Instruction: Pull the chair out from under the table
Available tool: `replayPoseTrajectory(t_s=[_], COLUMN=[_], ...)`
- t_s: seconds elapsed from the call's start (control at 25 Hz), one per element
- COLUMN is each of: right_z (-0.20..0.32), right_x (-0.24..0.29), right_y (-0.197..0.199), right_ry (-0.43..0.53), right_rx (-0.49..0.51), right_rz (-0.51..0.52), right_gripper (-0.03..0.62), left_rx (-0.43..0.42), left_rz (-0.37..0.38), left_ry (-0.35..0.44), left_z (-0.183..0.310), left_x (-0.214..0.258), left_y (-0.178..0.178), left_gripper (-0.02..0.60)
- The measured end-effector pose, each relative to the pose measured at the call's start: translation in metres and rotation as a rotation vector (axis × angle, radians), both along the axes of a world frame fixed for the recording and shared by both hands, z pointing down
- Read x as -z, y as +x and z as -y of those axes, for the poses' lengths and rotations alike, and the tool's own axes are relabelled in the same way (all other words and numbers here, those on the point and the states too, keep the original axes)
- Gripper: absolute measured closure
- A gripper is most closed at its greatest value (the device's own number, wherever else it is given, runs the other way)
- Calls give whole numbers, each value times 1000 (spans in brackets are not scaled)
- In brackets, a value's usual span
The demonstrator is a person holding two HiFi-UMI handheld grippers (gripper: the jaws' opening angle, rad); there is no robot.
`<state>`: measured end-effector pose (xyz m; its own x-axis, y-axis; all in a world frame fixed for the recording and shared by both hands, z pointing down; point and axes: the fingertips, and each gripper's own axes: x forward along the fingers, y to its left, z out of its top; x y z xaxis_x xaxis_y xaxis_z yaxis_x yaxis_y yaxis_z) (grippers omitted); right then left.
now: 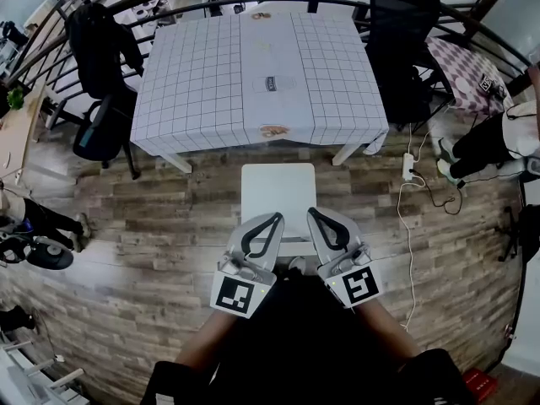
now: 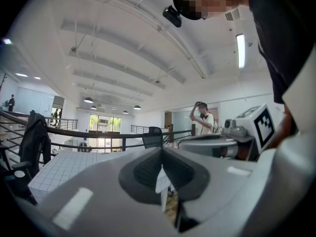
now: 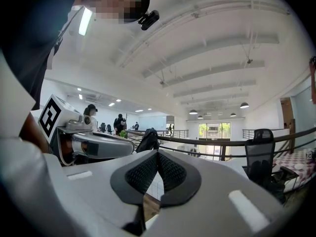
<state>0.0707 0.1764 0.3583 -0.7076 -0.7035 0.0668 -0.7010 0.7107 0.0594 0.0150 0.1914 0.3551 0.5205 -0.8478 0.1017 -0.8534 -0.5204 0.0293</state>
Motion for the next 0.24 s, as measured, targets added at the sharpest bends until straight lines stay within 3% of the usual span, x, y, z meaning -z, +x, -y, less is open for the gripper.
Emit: replayPoseTrajectory(t_s=[0.24], right_z=[-19], right_x=[-26], right_y=[19], right_ry=[13], right_rx=[-13], right_rz=[0], right_gripper=[597], left_rx=[26], left_rz=[59], left_ry=[3], left_z=[-12], left_x=[-31], left_y=[15], left_gripper=[571])
